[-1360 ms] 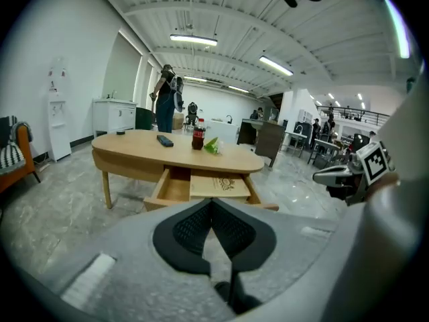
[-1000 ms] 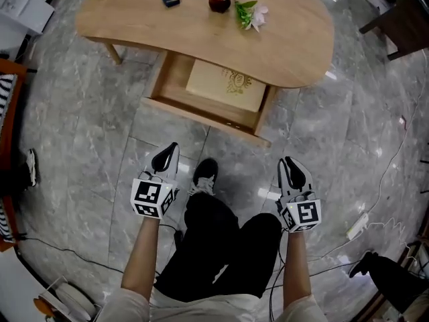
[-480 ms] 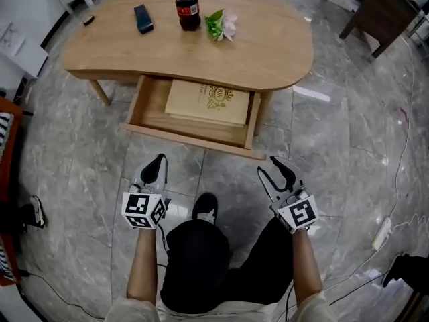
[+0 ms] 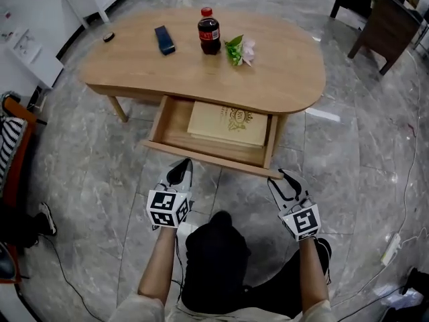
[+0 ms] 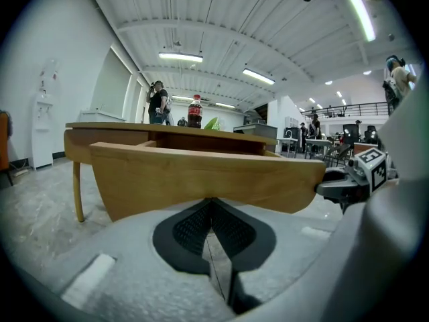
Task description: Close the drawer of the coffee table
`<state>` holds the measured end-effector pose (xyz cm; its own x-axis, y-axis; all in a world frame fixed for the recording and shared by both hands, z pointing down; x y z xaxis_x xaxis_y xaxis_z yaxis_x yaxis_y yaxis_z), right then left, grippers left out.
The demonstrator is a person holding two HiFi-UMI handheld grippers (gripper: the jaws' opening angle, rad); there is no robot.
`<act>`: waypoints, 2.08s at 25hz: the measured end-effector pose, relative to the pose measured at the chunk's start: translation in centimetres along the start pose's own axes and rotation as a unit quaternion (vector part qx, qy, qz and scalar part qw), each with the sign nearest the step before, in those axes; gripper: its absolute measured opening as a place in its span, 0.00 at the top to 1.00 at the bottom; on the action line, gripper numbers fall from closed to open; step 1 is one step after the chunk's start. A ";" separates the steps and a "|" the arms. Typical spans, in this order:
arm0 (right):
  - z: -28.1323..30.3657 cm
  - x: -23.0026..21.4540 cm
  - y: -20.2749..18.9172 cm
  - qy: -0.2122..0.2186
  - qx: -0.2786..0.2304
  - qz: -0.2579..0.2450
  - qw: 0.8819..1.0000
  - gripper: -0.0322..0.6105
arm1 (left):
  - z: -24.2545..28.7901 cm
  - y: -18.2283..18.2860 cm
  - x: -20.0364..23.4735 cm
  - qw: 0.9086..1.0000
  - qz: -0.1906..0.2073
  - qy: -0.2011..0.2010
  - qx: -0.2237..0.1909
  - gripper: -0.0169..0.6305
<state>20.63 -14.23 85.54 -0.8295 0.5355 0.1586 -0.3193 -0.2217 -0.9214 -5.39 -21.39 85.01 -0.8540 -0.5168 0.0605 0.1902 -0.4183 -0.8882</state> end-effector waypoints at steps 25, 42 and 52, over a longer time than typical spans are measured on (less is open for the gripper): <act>1.2 -2.0 2.5 0.011 -0.043 0.053 0.998 0.72 | 1.3 3.6 1.5 0.998 -0.008 -0.065 -0.009 0.96; 5.7 -8.4 3.1 0.001 -0.067 0.081 0.995 0.72 | 8.1 7.3 2.8 0.996 -0.033 -0.067 -0.042 0.96; 8.2 -11.8 3.4 -0.017 -0.081 0.092 0.992 0.71 | 11.6 9.0 3.6 0.992 -0.071 -0.083 -0.071 0.96</act>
<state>25.59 -27.96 83.44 -0.8829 0.4696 -0.0077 -0.0862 -0.1781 -0.9802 -1.15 -35.66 82.50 -0.7740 -0.5806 0.2525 -0.0056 -0.3926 -0.9197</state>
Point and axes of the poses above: the fingertips, and each gripper's own axes: z forward along the fingers, x to its left, y out of its top, the point moved 3 cm from there along -z, backward along the fingers, and after that the axes turned 8 degrees about x, right-handed, at the moved point
